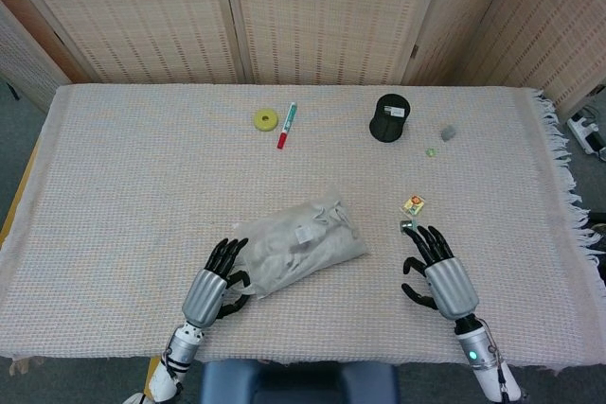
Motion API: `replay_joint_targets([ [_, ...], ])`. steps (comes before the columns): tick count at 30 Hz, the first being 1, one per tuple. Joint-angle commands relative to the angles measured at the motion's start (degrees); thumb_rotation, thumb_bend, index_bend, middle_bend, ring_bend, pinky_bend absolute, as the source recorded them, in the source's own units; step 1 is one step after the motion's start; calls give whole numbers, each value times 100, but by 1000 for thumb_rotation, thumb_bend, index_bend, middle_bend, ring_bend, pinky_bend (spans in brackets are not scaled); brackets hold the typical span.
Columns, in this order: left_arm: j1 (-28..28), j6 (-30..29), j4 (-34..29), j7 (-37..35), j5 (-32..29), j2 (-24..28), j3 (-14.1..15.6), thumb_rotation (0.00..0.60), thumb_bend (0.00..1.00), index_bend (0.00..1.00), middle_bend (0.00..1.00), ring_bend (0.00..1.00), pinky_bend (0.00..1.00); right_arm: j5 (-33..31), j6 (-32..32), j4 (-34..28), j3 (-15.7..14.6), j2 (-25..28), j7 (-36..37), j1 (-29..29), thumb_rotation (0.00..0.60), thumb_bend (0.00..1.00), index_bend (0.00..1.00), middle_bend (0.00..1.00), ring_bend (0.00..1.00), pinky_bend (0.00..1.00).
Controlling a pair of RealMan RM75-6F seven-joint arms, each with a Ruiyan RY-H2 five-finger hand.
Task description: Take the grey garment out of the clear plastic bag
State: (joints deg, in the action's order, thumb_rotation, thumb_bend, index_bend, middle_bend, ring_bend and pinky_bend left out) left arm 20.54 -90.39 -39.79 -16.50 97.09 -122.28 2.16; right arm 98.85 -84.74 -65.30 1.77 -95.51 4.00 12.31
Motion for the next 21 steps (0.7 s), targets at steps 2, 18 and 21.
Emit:
replay_joint_targets([
  [2, 13, 9, -93, 9, -27, 69, -28, 600, 559, 765, 86, 0, 0, -182, -61, 521, 208, -540, 183, 161, 600, 190, 538, 82, 0, 0],
  [18, 66, -7, -300, 96, -108, 237, -159, 600, 558, 764, 88, 0, 0, -628, 100, 2002, 456, -1820, 557, 546, 600, 192, 540, 83, 0, 0],
  [21, 82, -2, -331, 113, -115, 258, -176, 600, 558, 764, 88, 0, 0, -677, 34, 2296, 475, -2045, 709, 571, 600, 191, 540, 83, 0, 0],
])
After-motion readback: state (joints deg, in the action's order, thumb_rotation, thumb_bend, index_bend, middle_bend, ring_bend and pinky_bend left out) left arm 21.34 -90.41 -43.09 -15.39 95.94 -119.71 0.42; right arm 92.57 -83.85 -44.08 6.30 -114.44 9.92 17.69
